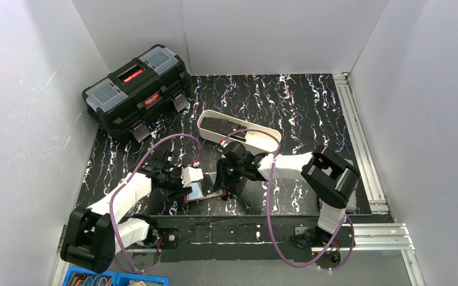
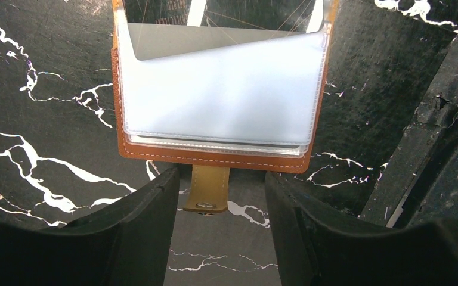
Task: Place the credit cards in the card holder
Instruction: Insert the credit card into the card holder.
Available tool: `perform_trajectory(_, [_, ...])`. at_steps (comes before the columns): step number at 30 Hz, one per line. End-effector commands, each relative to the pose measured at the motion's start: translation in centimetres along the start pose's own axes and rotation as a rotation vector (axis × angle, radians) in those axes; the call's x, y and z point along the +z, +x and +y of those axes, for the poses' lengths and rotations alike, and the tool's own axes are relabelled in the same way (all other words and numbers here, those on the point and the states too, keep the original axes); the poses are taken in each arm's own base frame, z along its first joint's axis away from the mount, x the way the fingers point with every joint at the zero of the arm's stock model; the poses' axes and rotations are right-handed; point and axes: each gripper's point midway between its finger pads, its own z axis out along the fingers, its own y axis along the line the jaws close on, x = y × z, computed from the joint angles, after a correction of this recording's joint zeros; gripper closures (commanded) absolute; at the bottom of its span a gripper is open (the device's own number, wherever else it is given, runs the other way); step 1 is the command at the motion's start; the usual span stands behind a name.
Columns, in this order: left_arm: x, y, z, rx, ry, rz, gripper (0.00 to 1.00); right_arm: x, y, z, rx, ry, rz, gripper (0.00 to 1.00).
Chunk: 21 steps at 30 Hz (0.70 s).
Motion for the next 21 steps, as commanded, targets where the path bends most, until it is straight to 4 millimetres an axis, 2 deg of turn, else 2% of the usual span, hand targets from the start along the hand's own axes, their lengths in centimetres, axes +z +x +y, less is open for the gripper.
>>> perform_trajectory(1, [0.1, 0.3, -1.2, -0.001, 0.038, 0.007, 0.47, -0.6, -1.3, 1.7, -0.035, -0.026, -0.031, 0.83])
perform_trajectory(15, [0.2, -0.1, -1.6, 0.031, 0.049, 0.001, 0.47, 0.3, -2.0, 4.0, -0.063, -0.066, -0.003, 0.87])
perform_trajectory(21, [0.1, -0.1, -1.6, 0.026, 0.041, -0.003, 0.47, -0.8, -0.4, 1.6, -0.073, 0.005, 0.001, 0.86])
